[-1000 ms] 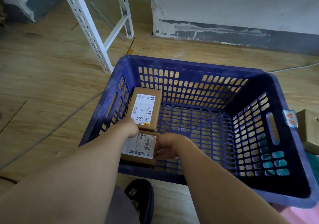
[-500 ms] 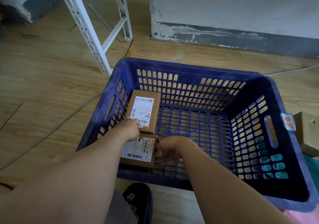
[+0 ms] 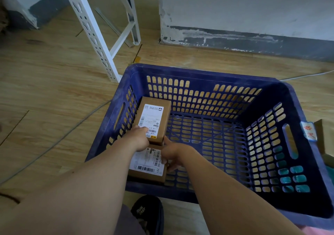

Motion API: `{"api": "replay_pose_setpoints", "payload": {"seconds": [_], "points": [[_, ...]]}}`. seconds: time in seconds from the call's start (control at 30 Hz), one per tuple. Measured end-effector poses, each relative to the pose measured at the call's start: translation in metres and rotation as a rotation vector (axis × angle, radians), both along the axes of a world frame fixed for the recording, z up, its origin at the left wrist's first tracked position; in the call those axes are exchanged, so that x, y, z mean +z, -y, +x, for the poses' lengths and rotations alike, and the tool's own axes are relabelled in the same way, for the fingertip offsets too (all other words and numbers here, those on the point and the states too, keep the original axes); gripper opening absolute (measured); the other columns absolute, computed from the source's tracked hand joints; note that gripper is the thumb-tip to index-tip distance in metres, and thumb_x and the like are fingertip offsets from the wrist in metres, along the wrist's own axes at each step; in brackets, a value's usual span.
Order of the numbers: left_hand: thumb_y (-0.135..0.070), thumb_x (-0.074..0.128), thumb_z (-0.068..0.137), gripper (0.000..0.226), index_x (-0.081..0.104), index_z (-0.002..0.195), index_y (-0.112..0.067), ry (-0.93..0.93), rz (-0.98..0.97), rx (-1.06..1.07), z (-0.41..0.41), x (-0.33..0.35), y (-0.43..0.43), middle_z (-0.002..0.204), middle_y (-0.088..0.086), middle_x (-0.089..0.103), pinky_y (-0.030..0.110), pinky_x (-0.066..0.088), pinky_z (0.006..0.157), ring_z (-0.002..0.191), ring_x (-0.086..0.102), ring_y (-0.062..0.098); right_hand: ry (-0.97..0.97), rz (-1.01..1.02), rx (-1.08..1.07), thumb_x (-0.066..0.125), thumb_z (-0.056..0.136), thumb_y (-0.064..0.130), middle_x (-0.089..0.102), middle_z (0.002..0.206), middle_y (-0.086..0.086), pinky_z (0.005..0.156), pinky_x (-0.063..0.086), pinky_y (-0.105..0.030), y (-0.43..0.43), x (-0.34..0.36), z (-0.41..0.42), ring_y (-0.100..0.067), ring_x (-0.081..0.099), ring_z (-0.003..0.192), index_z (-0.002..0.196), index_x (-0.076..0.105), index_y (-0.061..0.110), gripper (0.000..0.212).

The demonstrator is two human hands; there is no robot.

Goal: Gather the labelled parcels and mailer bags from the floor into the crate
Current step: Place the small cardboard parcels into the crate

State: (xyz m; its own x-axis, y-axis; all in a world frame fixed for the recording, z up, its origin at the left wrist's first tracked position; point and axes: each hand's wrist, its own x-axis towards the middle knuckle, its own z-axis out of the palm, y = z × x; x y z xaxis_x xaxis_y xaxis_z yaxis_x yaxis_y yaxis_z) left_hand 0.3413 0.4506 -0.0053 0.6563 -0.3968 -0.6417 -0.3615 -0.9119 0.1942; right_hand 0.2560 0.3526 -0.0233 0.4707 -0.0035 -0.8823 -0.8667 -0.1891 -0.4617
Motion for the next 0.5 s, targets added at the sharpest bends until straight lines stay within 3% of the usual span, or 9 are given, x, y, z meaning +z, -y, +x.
{"api": "replay_pose_setpoints", "payload": {"seconds": [0.1,0.2,0.27,0.33,0.5], "points": [[-0.007,0.040,0.092,0.062,0.023,0.149,-0.021,-0.020,0.007,-0.012,0.000,0.001,0.000,0.154,0.006,0.014,0.037,0.035,0.110,0.134,0.033,0.028,0.019,-0.053,0.045,0.048,0.085,-0.013,0.024,0.154,-0.011,0.095,0.051,-0.044,0.000,0.005,-0.004,-0.032,0.052,0.117,0.148,-0.009,0.043,0.102],[-0.006,0.041,0.092,0.064,0.020,0.150,-0.022,-0.030,-0.005,-0.024,-0.002,0.001,-0.001,0.155,0.005,0.014,0.037,0.034,0.111,0.136,0.030,0.027,0.074,-0.118,0.102,0.050,0.085,-0.012,0.038,0.142,-0.010,0.085,0.047,-0.034,0.002,0.008,0.000,-0.026,0.054,0.102,0.148,-0.018,0.037,0.105],[-0.004,0.042,0.091,0.067,0.018,0.151,-0.024,-0.045,-0.015,-0.024,-0.002,0.000,-0.003,0.157,0.003,0.010,0.037,0.031,0.113,0.140,0.025,0.027,0.127,-0.167,0.108,0.050,0.086,-0.009,0.038,0.146,-0.012,0.075,0.045,-0.031,0.005,0.009,0.008,-0.029,0.054,0.111,0.150,-0.015,0.030,0.099],[-0.002,0.041,0.091,0.069,0.017,0.151,-0.026,-0.065,-0.016,-0.027,-0.001,0.001,-0.005,0.158,0.002,0.006,0.036,0.030,0.113,0.142,0.021,0.027,0.150,-0.199,0.125,0.048,0.089,-0.002,0.041,0.144,-0.011,0.069,0.044,-0.030,0.008,0.010,0.016,-0.024,0.053,0.103,0.152,-0.004,0.022,0.085],[-0.002,0.040,0.090,0.070,0.017,0.150,-0.033,-0.062,0.020,-0.045,0.001,-0.002,-0.005,0.156,0.000,0.009,0.040,0.028,0.114,0.140,0.020,0.028,0.157,-0.178,0.057,0.042,0.098,0.018,0.043,0.144,-0.011,0.085,0.045,-0.033,0.012,0.007,0.021,-0.018,0.051,0.098,0.152,0.002,0.022,0.068]]}}
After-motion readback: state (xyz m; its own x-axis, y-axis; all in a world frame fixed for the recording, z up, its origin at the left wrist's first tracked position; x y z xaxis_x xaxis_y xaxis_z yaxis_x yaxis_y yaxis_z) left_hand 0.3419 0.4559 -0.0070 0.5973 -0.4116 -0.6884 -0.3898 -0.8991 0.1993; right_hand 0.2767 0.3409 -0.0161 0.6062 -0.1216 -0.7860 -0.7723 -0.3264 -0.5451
